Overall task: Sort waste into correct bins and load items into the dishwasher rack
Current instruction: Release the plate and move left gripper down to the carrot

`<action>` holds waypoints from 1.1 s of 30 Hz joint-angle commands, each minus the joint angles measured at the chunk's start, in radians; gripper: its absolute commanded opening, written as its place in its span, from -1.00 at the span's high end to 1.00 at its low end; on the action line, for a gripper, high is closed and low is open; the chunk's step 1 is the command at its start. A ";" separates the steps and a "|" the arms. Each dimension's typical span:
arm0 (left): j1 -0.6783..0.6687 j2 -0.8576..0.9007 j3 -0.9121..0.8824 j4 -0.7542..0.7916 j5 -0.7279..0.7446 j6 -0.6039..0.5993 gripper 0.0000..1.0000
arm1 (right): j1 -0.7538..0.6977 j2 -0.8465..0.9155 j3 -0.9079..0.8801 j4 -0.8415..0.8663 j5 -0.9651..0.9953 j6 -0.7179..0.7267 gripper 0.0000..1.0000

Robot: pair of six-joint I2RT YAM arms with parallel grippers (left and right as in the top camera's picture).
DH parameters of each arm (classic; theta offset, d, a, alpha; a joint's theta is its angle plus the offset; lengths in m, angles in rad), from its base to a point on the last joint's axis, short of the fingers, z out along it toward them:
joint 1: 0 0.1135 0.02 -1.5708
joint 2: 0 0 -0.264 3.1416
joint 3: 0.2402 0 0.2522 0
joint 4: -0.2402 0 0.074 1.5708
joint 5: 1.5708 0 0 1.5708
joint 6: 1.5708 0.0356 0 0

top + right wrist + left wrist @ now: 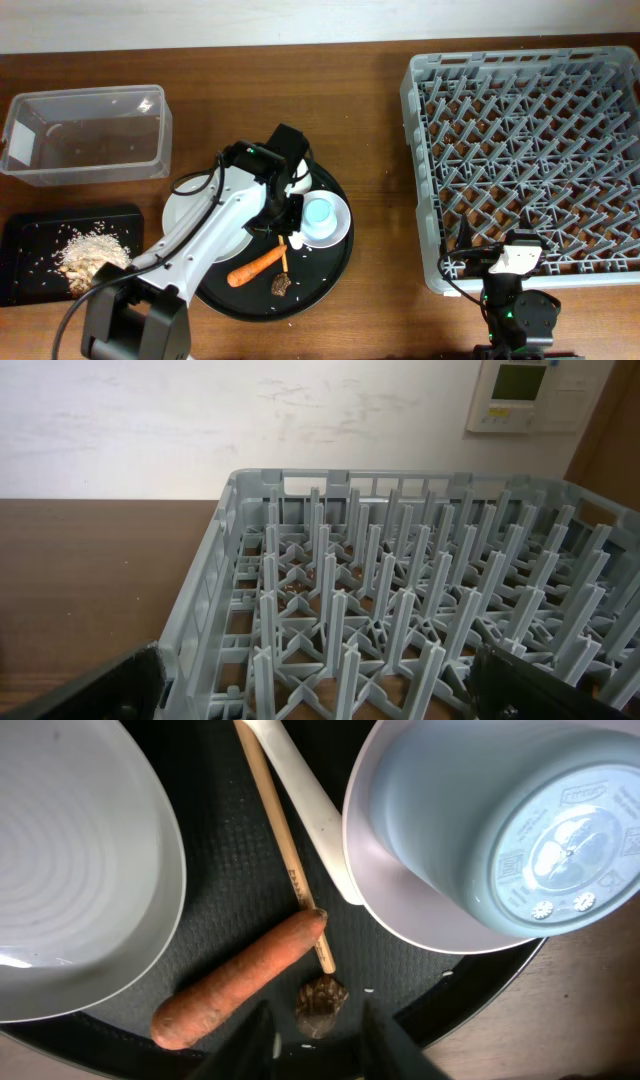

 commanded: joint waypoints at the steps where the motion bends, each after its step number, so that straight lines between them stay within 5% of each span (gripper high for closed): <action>1: -0.002 -0.019 0.002 -0.002 -0.042 0.008 -0.08 | -0.001 -0.006 -0.007 -0.003 0.002 -0.003 -0.97; 3: -0.003 -0.019 0.001 -0.003 -0.040 0.008 -0.24 | -0.001 -0.006 -0.007 -0.003 0.002 -0.003 -0.97; 17: -0.165 -0.019 -0.087 0.068 -0.031 0.008 -0.27 | -0.001 -0.006 -0.007 -0.003 0.002 -0.003 -0.97; 20: -0.194 -0.019 -0.087 0.073 -0.030 0.008 -0.66 | -0.001 -0.006 -0.007 -0.004 0.002 -0.003 -0.97; 33: -0.208 -0.019 -0.101 0.073 -0.029 0.008 -0.70 | -0.001 -0.006 -0.007 -0.004 0.002 -0.003 -0.97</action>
